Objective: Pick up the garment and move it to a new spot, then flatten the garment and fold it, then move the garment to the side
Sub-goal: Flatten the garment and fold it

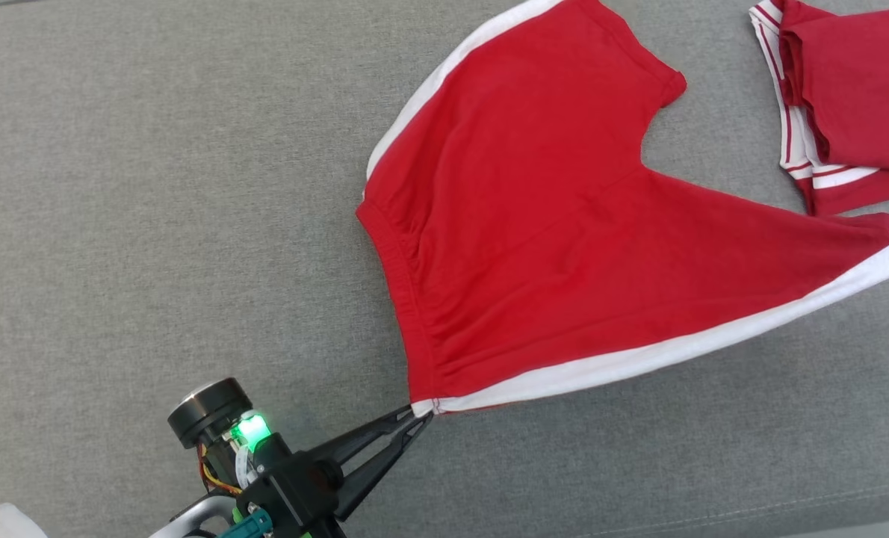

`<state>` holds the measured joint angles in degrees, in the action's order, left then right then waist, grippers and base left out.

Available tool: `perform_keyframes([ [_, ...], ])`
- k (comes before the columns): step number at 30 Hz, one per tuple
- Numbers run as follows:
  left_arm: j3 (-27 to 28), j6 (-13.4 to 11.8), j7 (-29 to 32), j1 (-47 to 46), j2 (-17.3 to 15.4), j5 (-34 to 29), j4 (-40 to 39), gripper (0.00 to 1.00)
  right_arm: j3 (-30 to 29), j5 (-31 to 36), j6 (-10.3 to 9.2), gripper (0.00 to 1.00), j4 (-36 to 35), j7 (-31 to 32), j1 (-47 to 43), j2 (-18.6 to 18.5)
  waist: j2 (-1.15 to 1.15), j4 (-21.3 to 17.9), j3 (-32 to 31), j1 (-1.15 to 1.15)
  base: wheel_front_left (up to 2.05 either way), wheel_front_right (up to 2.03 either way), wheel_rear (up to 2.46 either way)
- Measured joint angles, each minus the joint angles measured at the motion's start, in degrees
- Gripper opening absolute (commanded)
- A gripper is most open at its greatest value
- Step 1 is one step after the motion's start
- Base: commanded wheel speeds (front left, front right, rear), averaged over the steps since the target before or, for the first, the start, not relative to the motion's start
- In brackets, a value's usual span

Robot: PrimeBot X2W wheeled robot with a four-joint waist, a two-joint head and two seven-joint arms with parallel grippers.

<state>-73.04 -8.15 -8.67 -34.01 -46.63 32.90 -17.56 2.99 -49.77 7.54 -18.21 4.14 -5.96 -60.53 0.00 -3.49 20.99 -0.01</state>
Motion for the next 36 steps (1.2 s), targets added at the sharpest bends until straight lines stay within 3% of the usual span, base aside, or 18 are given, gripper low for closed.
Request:
perform_keyframes([
  [5,2.3,0.8,0.5,-1.3,1.1,3.7,-2.1,0.0,-5.4,4.8,0.0,0.0,-4.2,3.7,-0.6,0.5,0.0,1.9,-0.1,0.0,0.0,0.0,0.0],
  [13,7.9,5.7,-0.1,-5.8,7.1,15.2,5.1,0.0,-1.9,8.7,0.0,0.0,-0.2,5.7,11.5,-1.2,0.0,4.7,4.2,0.0,0.0,0.0,0.0],
  [21,13.0,11.2,-0.4,-9.2,11.9,27.2,12.2,0.0,8.9,7.2,0.0,0.0,7.6,7.8,29.9,-1.8,0.0,7.5,8.8,0.0,0.0,0.0,0.0],
  [24,13.8,12.2,0.6,-11.5,12.9,28.7,14.5,0.0,14.1,6.5,0.0,0.0,9.9,9.1,37.2,-1.7,0.0,8.5,10.3,0.0,0.0,0.0,0.0],
  [36,15.1,11.6,4.1,-16.9,15.3,29.8,19.7,0.0,31.7,3.9,0.0,0.0,20.7,14.0,63.0,0.1,0.0,10.7,15.4,0.0,0.0,0.0,0.0],
])
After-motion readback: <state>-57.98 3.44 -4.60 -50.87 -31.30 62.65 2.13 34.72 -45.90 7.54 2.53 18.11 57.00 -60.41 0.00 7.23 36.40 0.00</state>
